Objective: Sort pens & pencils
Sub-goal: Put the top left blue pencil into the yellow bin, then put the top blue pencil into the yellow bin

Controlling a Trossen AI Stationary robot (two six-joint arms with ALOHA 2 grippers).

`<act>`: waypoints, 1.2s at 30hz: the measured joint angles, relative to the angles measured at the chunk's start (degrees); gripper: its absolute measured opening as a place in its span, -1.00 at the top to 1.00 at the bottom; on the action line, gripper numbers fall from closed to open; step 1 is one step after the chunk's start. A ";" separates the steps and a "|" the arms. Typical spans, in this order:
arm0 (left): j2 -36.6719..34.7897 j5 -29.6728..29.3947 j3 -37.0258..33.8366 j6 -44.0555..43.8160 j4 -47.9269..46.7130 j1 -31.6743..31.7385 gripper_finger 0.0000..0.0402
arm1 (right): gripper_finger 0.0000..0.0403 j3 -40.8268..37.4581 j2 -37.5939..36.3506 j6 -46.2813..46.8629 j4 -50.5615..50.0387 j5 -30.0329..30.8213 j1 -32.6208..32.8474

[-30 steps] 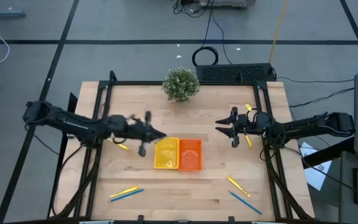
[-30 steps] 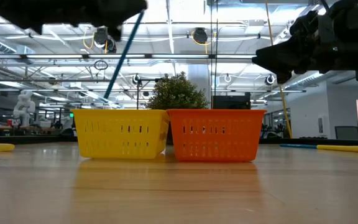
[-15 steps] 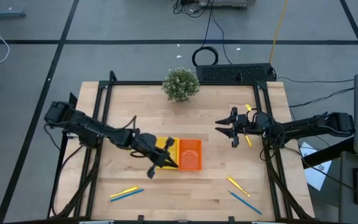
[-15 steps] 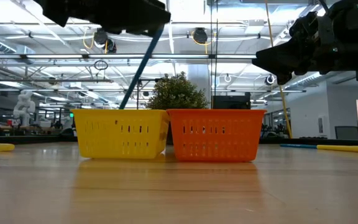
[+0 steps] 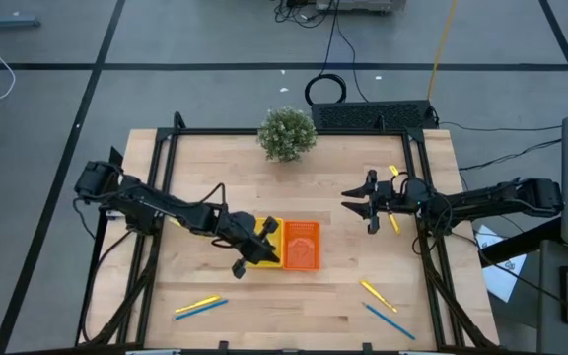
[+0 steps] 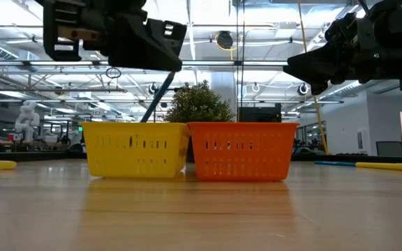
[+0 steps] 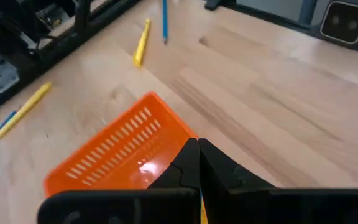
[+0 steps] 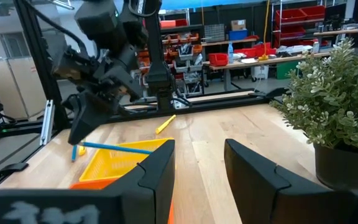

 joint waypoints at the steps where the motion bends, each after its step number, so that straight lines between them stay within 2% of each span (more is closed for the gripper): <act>1: -0.12 0.13 0.01 0.00 0.33 0.12 1.00 | 0.36 0.00 0.02 0.01 0.00 0.00 0.00; 10: -0.12 -0.26 0.04 -3.24 0.70 0.34 0.92 | 0.36 0.00 0.00 0.00 0.00 0.00 0.01; 17: -0.12 -3.94 0.04 -4.92 0.20 0.34 0.84 | 0.36 0.00 0.00 0.00 0.00 0.00 0.01; 28: -0.17 -4.50 0.04 -8.56 -0.14 0.34 0.54 | 0.36 0.00 0.00 0.00 0.00 0.00 0.02; 32: -5.14 -4.98 -0.01 -11.11 -2.67 0.14 0.45 | 0.36 0.00 0.00 0.00 0.00 0.00 0.00; 36: -13.15 -13.59 -0.09 -15.39 -7.96 0.17 0.43 | 0.36 0.00 0.00 0.01 0.00 0.00 0.00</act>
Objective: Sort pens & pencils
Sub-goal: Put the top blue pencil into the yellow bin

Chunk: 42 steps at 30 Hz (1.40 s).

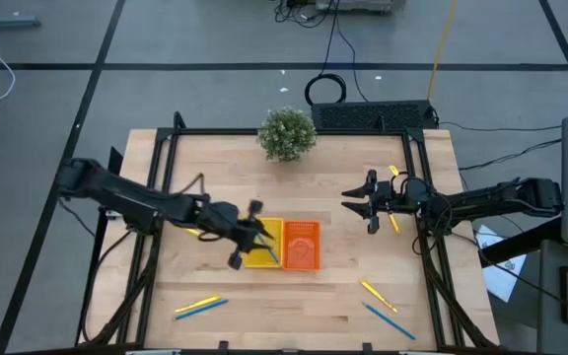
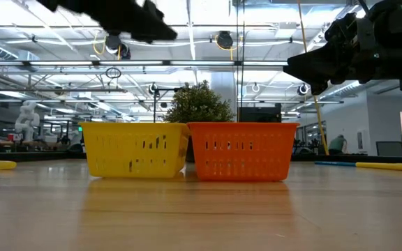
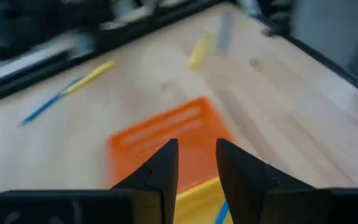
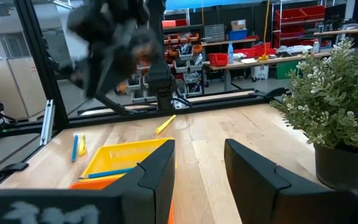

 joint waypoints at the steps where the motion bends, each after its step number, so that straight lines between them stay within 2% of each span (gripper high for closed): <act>1: -1.81 -2.28 0.02 -1.17 -0.46 0.06 0.43 | 0.36 0.00 0.00 -0.01 -0.01 -0.01 0.01; 4: -8.13 -6.39 -2.52 -3.09 -0.73 0.09 0.43 | 0.36 0.00 0.00 0.00 0.11 -0.02 0.01; 7: -13.90 -9.48 -7.42 -5.01 2.92 0.01 0.43 | 0.36 0.00 0.00 1.31 0.22 -0.04 0.01; 12: -23.68 -16.24 -18.10 -7.36 15.76 0.80 0.43 | 0.36 -0.01 0.00 2.99 0.52 -0.03 0.01; 17: -32.18 -16.34 -27.95 -9.73 29.71 3.86 0.43 | 0.36 -0.02 0.02 2.91 0.50 -0.04 0.02; 21: -37.07 -14.72 -32.54 -11.76 31.46 6.69 0.43 | 0.36 -0.02 0.02 2.52 0.84 -0.04 0.02; 28: -39.47 -5.20 -33.44 -12.70 26.78 10.44 0.43 | 0.36 -0.02 0.02 1.72 0.94 -0.02 0.02; 36: -39.48 -5.18 -33.44 -13.40 25.34 12.45 0.43 | 0.36 -0.02 0.02 1.88 0.80 -0.02 0.02; 38: -39.47 -5.20 -33.44 -13.44 24.81 12.49 0.43 | 0.36 -0.02 0.00 4.54 -0.32 -0.02 0.01; 40: -39.47 -5.21 -33.44 -13.43 24.76 12.49 0.43 | 0.36 -0.02 0.00 8.87 -3.82 0.99 0.04; 42: -39.47 -5.21 -33.44 -13.39 24.77 12.47 0.43 | 0.36 0.73 0.00 11.80 -10.76 5.59 0.03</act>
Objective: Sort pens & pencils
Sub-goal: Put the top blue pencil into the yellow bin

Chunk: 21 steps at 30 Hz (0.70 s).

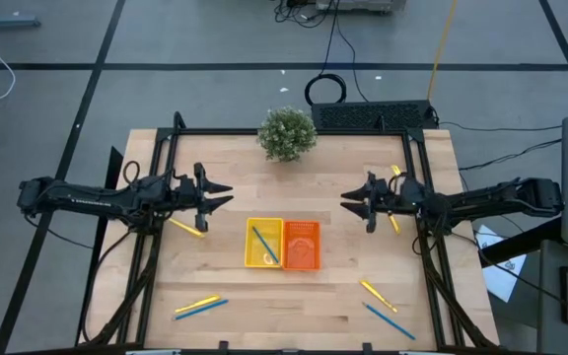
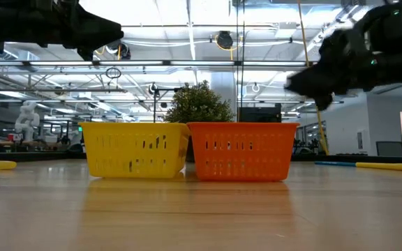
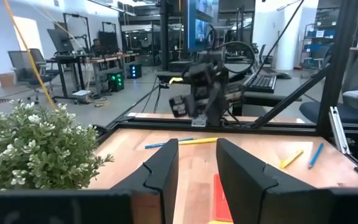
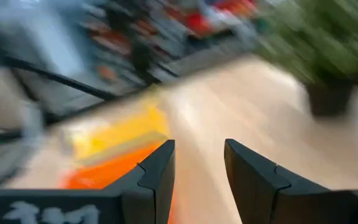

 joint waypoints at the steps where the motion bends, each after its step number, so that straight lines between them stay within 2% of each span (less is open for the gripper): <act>1: 0.00 0.00 0.00 0.02 0.00 0.00 0.43 | 0.36 1.02 0.02 1.17 -4.80 3.13 -0.01; 5: 0.00 -0.04 0.00 -0.08 -0.04 0.00 0.43 | 0.37 8.37 0.02 6.07 -29.18 12.35 -0.03; 9: 0.00 -0.04 0.00 -0.11 -0.51 0.00 0.43 | 0.37 14.56 0.01 12.85 -46.47 15.07 -0.03; 16: 0.00 -0.14 0.02 -0.11 -1.60 0.00 0.43 | 0.37 16.89 0.00 26.12 -67.08 19.26 -0.01; 21: 0.00 -0.15 0.02 -0.09 -1.57 0.00 0.43 | 0.37 17.55 0.00 29.35 -72.00 19.94 -0.01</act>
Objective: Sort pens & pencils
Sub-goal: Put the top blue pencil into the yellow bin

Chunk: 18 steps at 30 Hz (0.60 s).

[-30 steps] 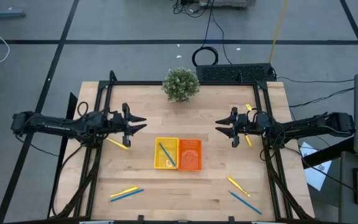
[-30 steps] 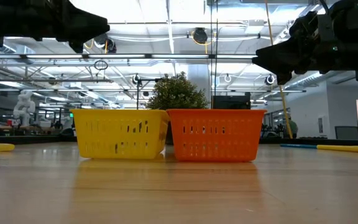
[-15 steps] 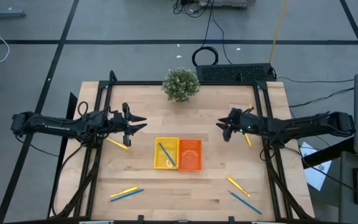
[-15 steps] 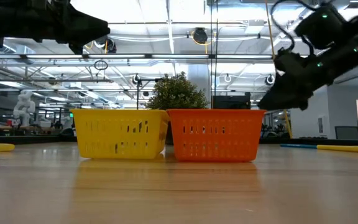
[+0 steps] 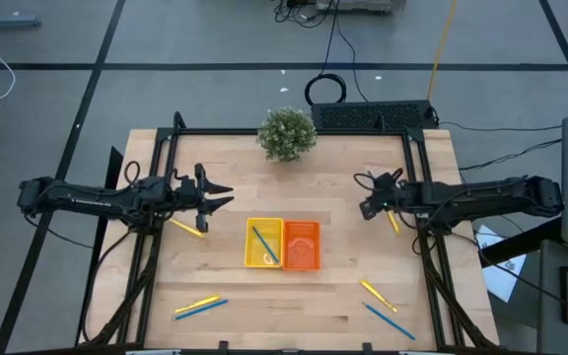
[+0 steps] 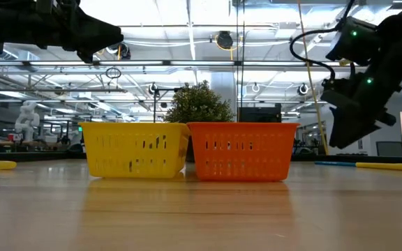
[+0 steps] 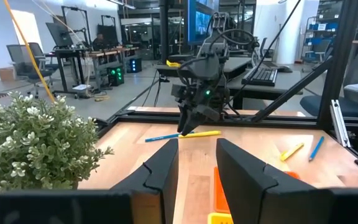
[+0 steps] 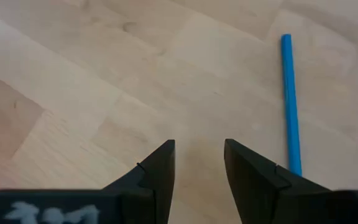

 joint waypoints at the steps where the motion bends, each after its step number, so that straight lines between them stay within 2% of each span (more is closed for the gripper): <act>1: 0.00 0.00 0.00 0.10 0.00 0.00 0.43 | 0.37 0.79 0.02 0.37 -1.17 0.07 -0.02; 10: 0.00 -0.01 0.01 0.06 -0.02 0.00 0.43 | 0.42 7.28 1.59 10.54 -17.50 8.58 2.52; 18: 0.00 -0.02 0.02 -0.07 -0.24 -0.02 0.43 | 0.61 8.78 7.14 17.37 -28.09 8.77 3.02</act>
